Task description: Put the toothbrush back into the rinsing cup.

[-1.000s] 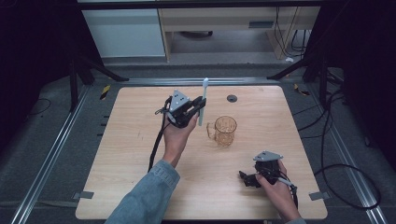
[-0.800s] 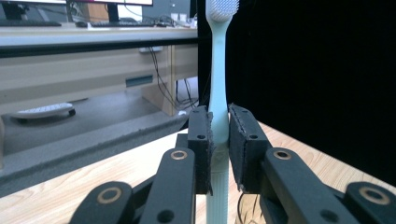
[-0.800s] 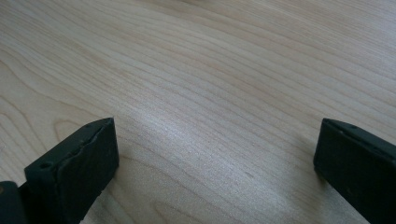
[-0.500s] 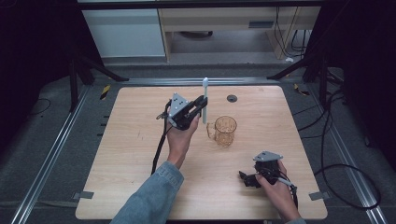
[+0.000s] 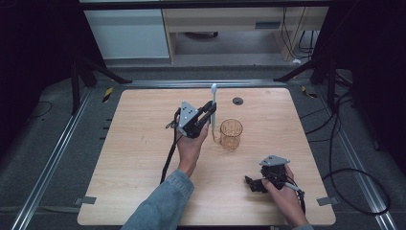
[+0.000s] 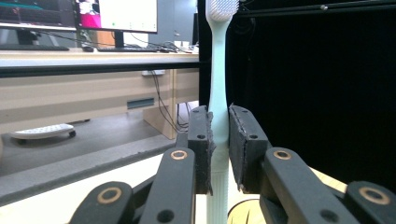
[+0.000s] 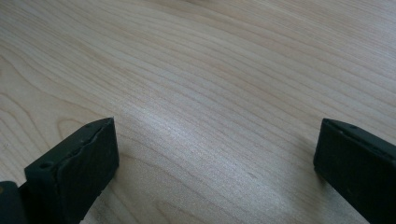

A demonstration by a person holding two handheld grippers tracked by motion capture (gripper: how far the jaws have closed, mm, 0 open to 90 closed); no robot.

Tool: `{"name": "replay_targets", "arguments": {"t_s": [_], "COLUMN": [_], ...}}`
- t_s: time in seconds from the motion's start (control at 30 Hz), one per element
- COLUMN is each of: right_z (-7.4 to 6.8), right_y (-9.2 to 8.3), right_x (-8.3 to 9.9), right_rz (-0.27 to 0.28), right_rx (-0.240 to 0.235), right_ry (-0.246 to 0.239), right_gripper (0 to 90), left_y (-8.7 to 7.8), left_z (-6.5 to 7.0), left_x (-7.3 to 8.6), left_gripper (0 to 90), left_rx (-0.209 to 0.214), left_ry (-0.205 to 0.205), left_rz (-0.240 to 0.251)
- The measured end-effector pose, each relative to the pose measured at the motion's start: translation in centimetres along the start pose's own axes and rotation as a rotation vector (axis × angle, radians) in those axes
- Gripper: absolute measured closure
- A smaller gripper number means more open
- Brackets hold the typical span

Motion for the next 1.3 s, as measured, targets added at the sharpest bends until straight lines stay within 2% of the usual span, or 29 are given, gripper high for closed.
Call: {"name": "replay_targets", "arguments": {"t_s": [0.13, 0.43, 0.8, 0.97, 1.3], "right_z": [0.0, 0.0, -0.1, -0.1, -0.1], "right_y": [0.0, 0.0, 0.0, 0.0, 0.0], "right_x": [0.0, 0.0, 0.0, 0.0, 0.0], "right_rz": [0.0, 0.0, -0.001, 0.0, 0.001], "right_rx": [-0.003, -0.005, -0.007, -0.009, -0.012], "right_ry": [0.0, -0.006, -0.005, -0.006, -0.011], "right_gripper": [0.4, 0.4, 0.4, 0.4, 0.4], "left_y": [-0.1, -0.1, 0.4, 0.5, 0.9], "left_z": [0.3, 0.6, 0.8, 0.8, 1.0], "left_x": [0.1, 0.4, 0.9, 0.9, 1.3], "left_gripper": [78.7, 78.7, 78.7, 78.7, 78.7], "left_rx": [-0.043, -0.066, -0.071, -0.069, -0.063], "left_ry": [0.016, 0.01, 0.024, 0.004, 0.008], "left_rz": [0.022, 0.044, 0.039, 0.046, 0.045]}}
Point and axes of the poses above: each handheld gripper's, and its own axes: y roughly forward along the jaws, x roughly out of its underside, z roughly to its right, the point moved 1 cm from there along y, roughly forward along the jaws
